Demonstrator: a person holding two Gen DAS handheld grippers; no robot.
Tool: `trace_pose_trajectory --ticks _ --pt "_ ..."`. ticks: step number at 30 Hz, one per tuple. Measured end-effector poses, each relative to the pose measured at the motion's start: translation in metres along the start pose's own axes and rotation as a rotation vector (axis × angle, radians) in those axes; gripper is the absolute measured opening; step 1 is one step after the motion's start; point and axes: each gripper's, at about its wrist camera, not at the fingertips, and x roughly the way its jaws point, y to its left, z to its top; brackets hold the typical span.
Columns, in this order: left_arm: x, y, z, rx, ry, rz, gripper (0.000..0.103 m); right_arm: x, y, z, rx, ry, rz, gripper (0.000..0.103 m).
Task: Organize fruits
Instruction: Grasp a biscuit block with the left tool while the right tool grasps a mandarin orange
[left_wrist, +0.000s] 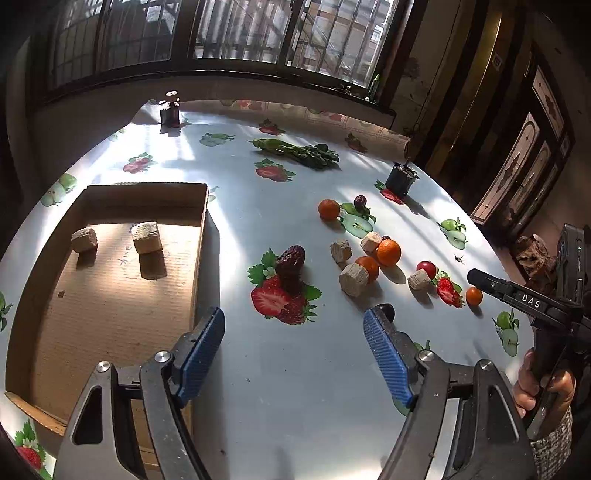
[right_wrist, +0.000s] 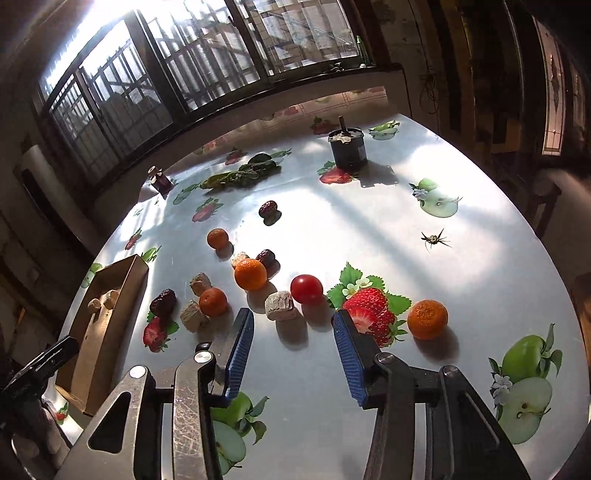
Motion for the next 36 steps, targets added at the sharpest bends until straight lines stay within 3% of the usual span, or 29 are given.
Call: trace_pose_trajectory --ticks 3,8,11,13,21,27,28,30,36 --pt "0.002 -0.012 -0.003 0.047 0.005 -0.027 0.065 0.004 -0.009 -0.001 0.046 -0.007 0.012 0.039" --pt "0.006 -0.016 -0.002 0.069 0.004 -0.039 0.065 -0.021 -0.049 0.002 0.116 -0.079 -0.057 0.039" --pt "0.021 -0.02 0.003 0.055 0.037 -0.051 0.065 -0.03 -0.079 0.006 0.136 -0.075 -0.137 0.039" --pt "0.033 -0.025 0.009 0.048 0.053 -0.079 0.065 -0.025 -0.091 0.005 0.155 -0.045 -0.138 0.04" --pt "0.09 -0.05 0.033 0.039 0.121 -0.102 0.064 0.011 -0.084 0.003 0.124 0.007 -0.157 0.04" --pt "0.129 -0.059 0.028 0.065 0.166 -0.066 0.064 0.017 -0.083 0.002 0.082 -0.001 -0.197 0.04" --pt "0.133 -0.059 0.026 0.069 0.175 -0.065 0.061 0.017 -0.083 0.002 0.079 -0.002 -0.2 0.04" --pt "0.139 -0.056 0.022 0.065 0.204 -0.067 0.034 0.017 -0.085 0.001 0.072 -0.003 -0.213 0.04" --pt "0.138 -0.054 0.021 0.065 0.179 -0.058 0.033 0.021 -0.098 -0.001 0.104 -0.002 -0.244 0.04"
